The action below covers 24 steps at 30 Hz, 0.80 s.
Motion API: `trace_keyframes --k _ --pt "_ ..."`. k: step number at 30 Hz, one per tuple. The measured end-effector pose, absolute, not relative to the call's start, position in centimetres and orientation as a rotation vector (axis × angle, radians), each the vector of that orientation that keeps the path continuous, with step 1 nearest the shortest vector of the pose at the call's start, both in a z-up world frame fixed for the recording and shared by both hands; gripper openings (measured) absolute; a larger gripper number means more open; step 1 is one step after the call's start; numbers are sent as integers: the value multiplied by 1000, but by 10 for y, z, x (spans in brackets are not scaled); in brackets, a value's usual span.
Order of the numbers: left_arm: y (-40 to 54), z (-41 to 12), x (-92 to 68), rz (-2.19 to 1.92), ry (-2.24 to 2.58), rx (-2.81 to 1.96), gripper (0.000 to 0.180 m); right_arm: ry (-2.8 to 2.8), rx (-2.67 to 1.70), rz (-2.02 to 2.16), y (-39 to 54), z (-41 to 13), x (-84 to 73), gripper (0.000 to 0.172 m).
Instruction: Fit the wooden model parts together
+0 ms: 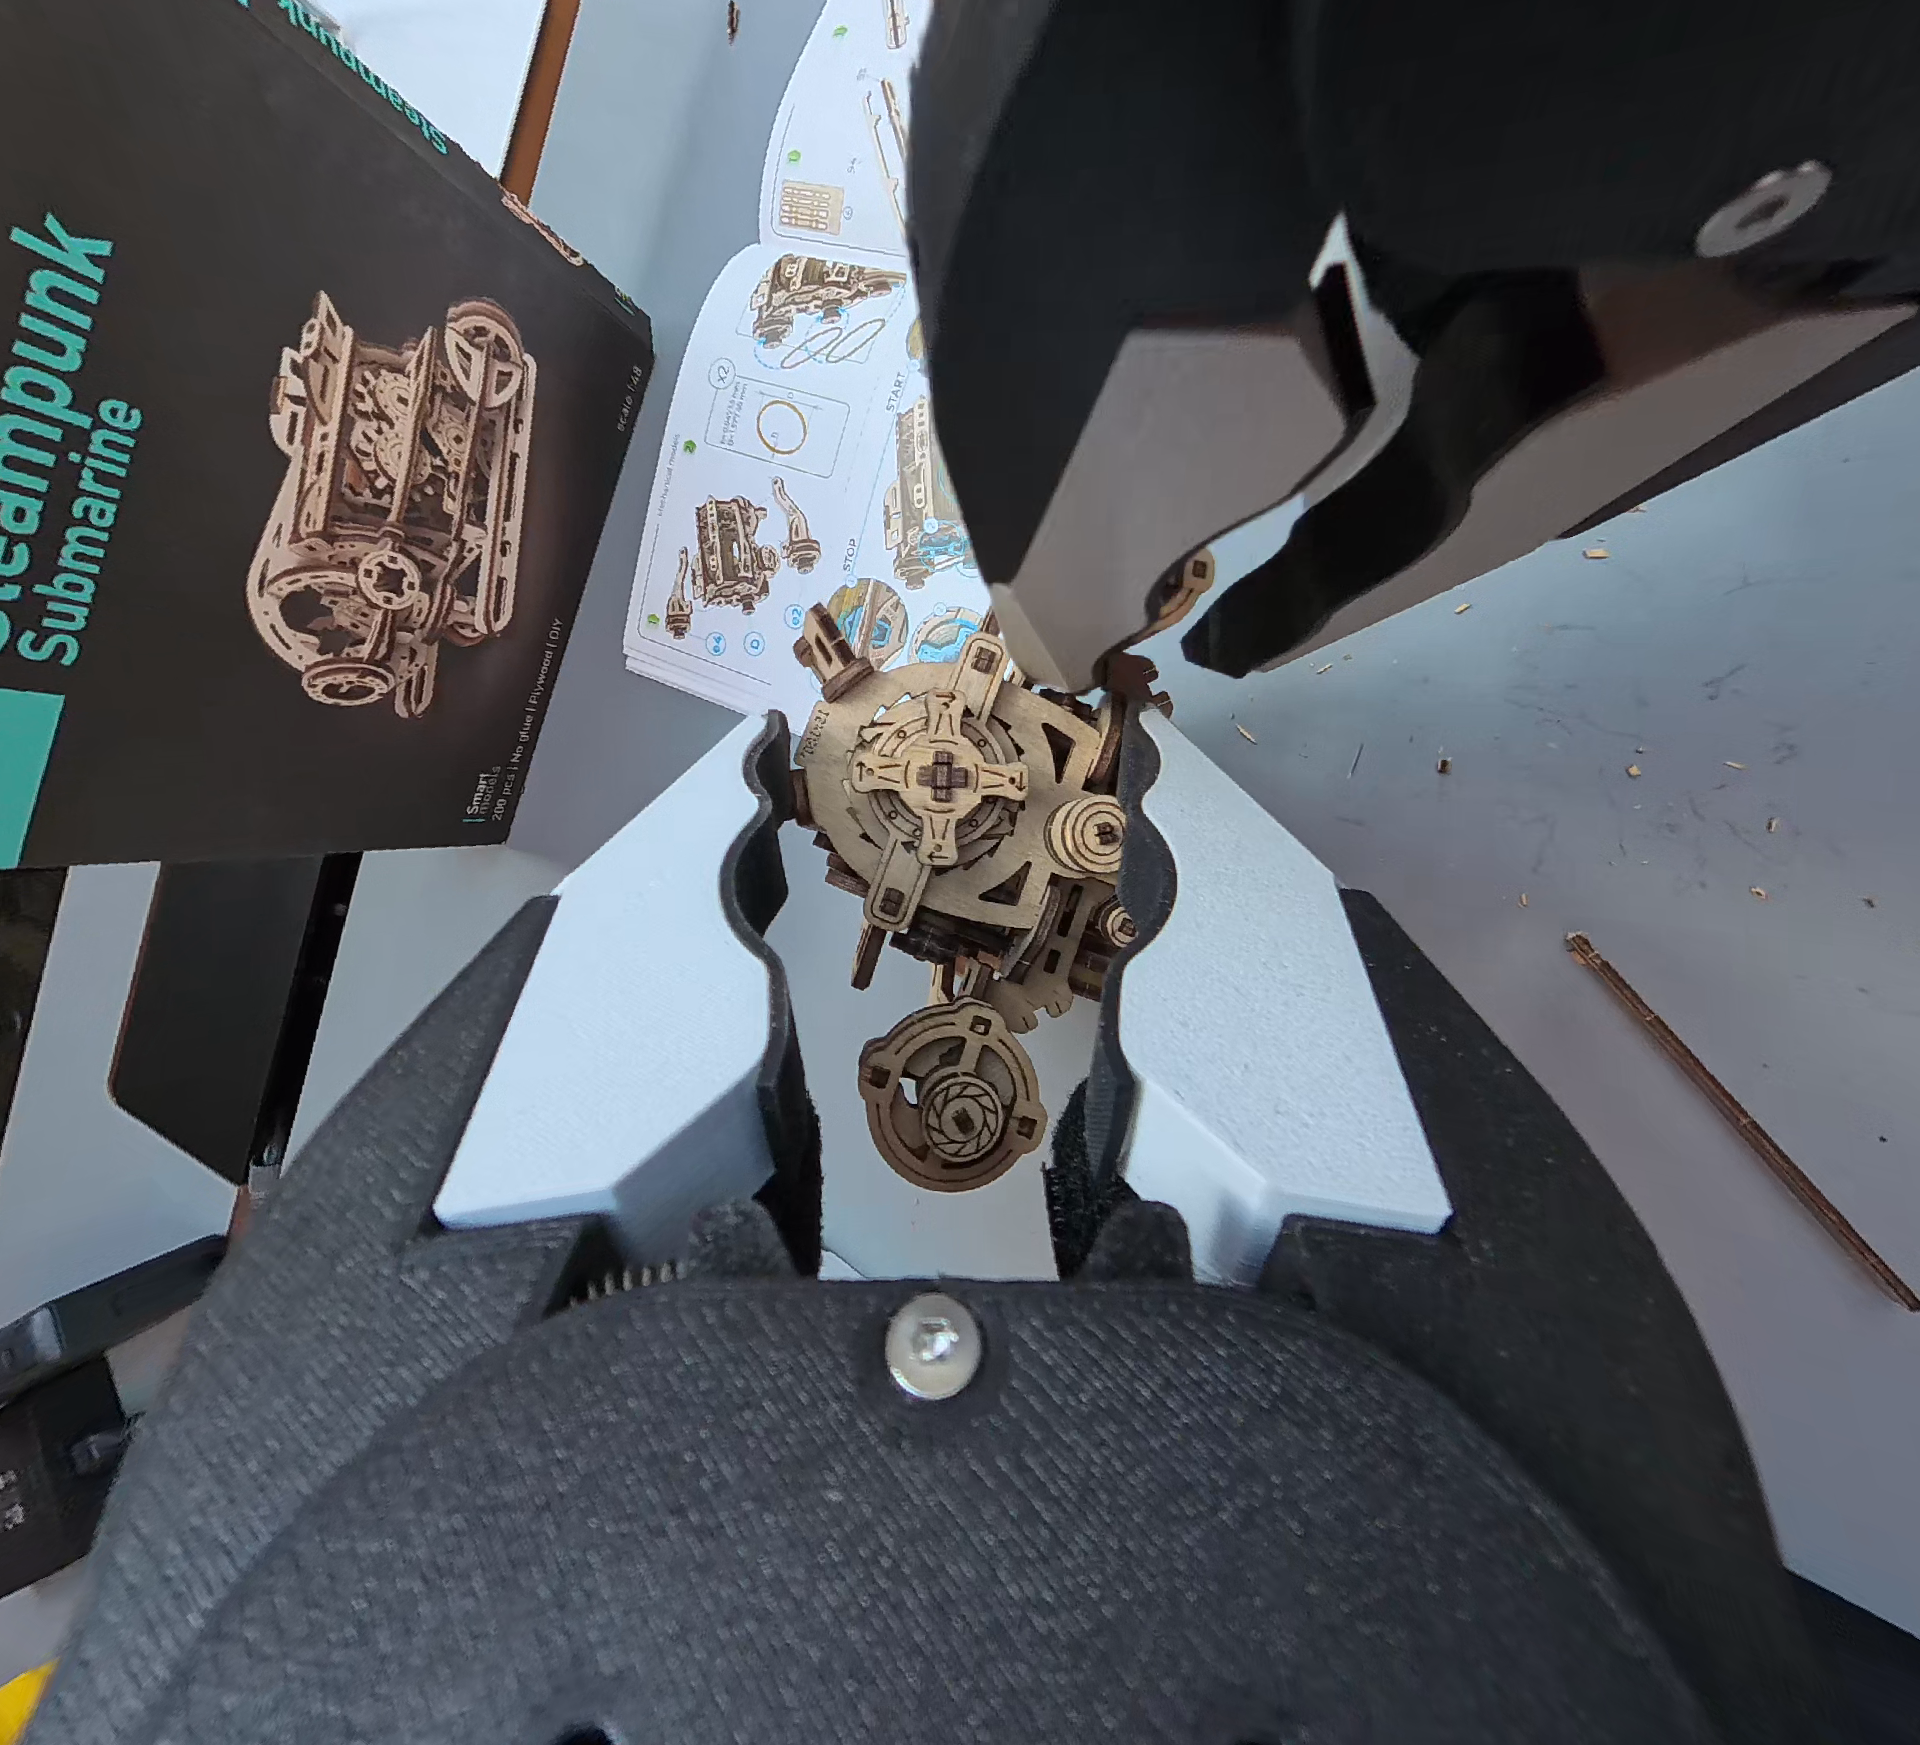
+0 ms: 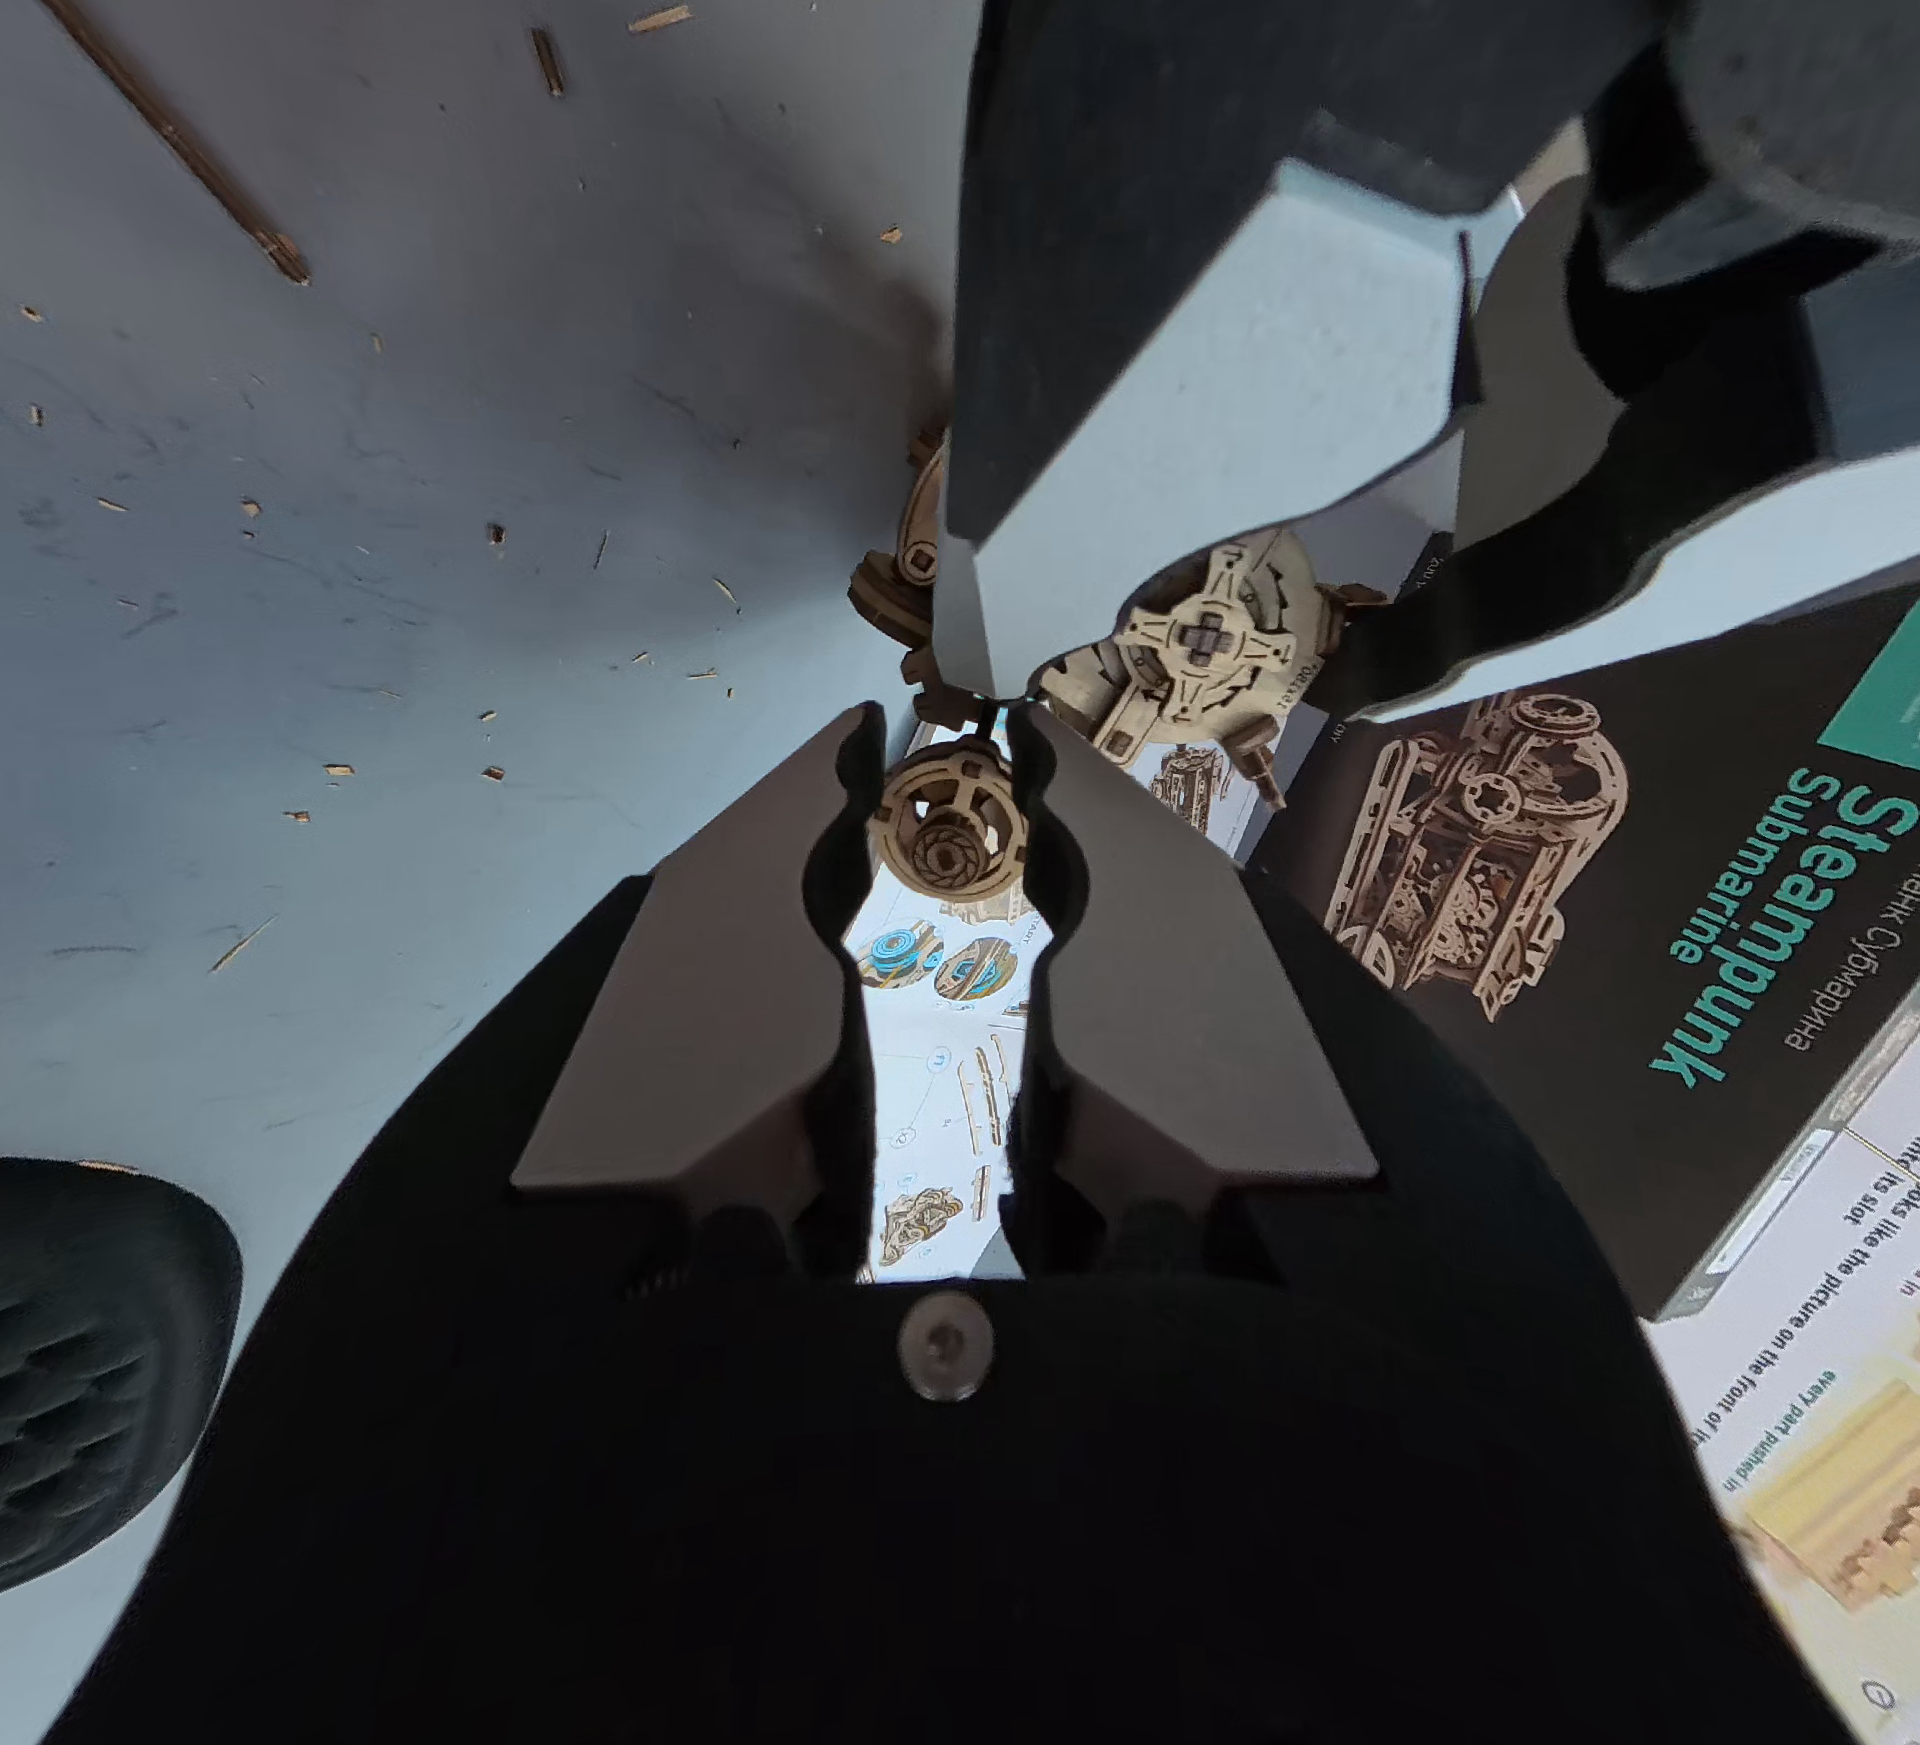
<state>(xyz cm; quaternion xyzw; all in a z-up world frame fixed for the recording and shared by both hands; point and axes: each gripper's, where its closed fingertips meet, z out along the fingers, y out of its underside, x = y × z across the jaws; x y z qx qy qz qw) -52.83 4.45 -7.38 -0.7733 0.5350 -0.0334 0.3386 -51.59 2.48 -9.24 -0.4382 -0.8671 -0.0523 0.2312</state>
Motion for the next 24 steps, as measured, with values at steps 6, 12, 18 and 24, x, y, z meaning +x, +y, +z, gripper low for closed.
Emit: trace_keyframes --k 6,12,18,24 --pt "37 -71 -539 -104 1323 -1993 63 -2234 -1146 -57 18 -67 -521 33" --pt "22 -70 -559 -100 1219 -1948 63 -1934 -1278 325 25 -39 -510 41" --pt "4 -84 -594 -110 1111 -1975 61 -1844 -1242 684 19 -74 -516 46" --pt "-1 -102 -614 -142 1027 -1944 59 -1857 -1237 782 20 -106 -543 46"
